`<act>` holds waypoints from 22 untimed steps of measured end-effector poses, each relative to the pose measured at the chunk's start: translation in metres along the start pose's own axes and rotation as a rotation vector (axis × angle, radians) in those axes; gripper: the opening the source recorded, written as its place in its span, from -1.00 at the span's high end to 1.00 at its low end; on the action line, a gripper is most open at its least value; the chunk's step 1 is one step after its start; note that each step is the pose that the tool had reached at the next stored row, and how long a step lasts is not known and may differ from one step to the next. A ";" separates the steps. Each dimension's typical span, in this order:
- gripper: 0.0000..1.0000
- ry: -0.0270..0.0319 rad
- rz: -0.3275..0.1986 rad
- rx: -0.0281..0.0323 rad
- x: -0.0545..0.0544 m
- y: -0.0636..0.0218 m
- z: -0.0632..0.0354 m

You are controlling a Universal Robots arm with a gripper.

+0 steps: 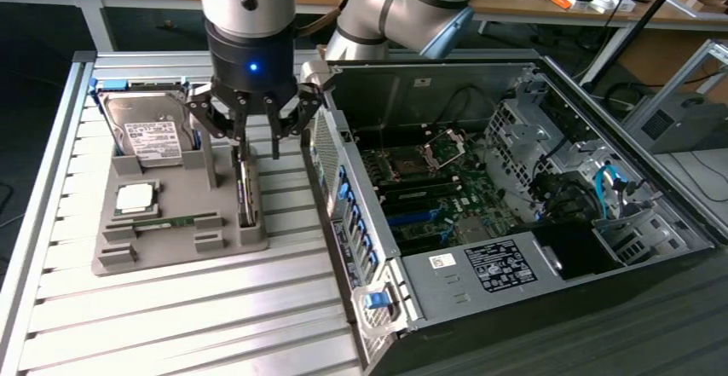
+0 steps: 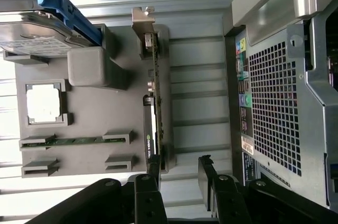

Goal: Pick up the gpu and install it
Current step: 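Pick up the gpu and move the gpu toward the slot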

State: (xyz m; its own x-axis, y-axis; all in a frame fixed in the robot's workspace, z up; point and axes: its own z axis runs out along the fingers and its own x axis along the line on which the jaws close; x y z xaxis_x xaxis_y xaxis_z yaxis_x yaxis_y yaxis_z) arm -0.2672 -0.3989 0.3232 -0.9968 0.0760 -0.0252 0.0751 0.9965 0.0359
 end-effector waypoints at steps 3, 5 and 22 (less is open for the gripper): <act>0.16 0.0000 0.000 0.0000 -0.002 0.0001 0.0003; 0.16 0.0000 0.000 0.0001 -0.003 0.0002 0.0006; 0.16 0.0000 0.000 0.0009 -0.010 0.0007 0.0022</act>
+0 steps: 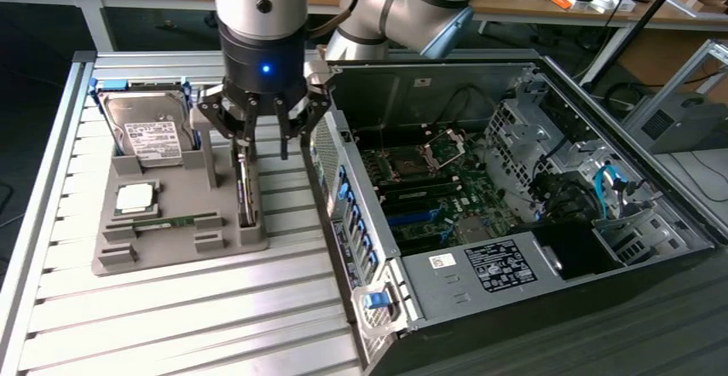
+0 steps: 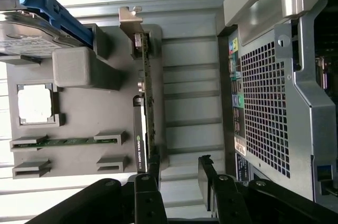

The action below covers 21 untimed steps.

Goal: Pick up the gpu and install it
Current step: 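Pick up the gpu and move the gpu toward the slot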

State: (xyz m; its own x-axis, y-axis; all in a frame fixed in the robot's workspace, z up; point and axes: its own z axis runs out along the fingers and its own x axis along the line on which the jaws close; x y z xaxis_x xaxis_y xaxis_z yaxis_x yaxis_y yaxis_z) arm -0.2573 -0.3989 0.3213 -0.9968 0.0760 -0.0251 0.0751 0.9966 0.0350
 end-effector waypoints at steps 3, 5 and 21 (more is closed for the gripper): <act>0.16 -0.0001 0.000 0.0001 -0.001 0.0001 0.0004; 0.16 0.0000 0.000 0.0002 -0.002 0.0001 0.0006; 0.16 -0.0001 0.000 0.0015 -0.009 0.0006 0.0038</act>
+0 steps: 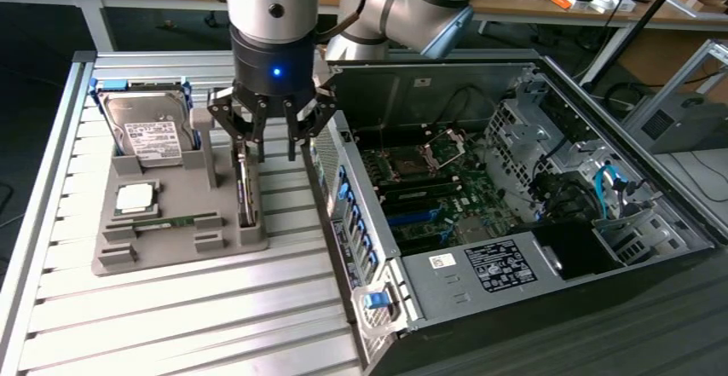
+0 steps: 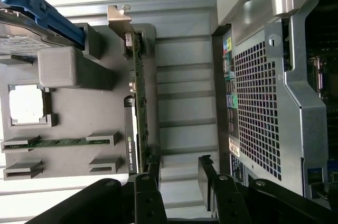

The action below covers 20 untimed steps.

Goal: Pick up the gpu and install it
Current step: 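Pick up the gpu and move the gpu toward the slot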

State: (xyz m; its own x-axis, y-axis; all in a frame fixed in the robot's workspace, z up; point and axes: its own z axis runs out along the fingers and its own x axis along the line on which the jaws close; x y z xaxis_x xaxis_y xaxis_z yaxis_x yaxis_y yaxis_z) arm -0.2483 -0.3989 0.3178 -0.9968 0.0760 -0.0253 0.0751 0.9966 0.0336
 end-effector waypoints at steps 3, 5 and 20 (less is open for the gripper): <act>0.16 0.0000 0.000 0.0002 -0.001 0.0001 0.0005; 0.16 -0.0001 0.000 0.0004 -0.002 0.0001 0.0009; 0.16 -0.0003 0.000 0.0067 -0.007 0.0111 0.0114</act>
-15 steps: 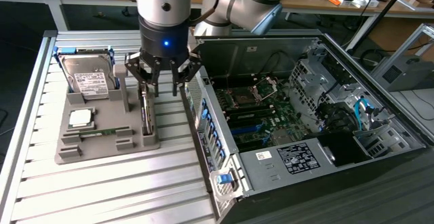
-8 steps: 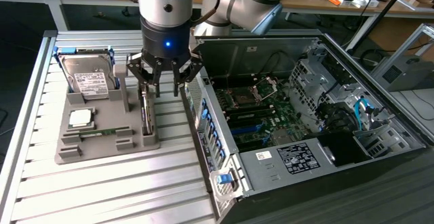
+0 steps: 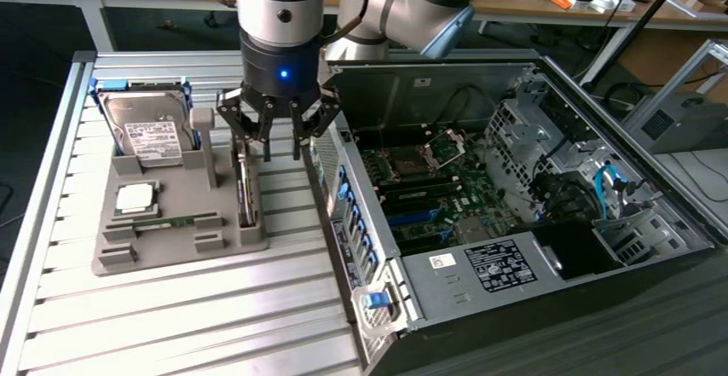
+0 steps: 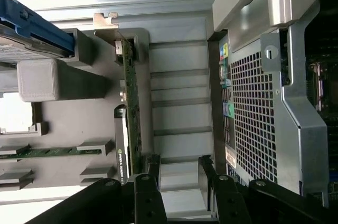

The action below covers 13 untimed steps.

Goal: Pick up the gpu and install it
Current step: 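Pick up the gpu and move the gpu toward the slot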

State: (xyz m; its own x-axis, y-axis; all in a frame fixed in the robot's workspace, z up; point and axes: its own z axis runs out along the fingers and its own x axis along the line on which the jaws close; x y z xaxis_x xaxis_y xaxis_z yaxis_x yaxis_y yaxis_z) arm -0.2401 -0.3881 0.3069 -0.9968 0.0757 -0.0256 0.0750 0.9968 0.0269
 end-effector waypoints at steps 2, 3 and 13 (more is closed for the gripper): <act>0.16 -0.0003 0.000 0.0014 0.000 -0.0001 0.0033; 0.16 -0.0003 0.000 0.0015 0.000 -0.0001 0.0040; 0.16 -0.0003 0.000 0.0024 0.001 -0.0003 0.0088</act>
State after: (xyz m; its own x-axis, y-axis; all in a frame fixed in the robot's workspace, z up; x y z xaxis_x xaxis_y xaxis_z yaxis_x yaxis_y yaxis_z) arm -0.2406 -0.3881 0.2981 -0.9968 0.0758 -0.0259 0.0752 0.9969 0.0245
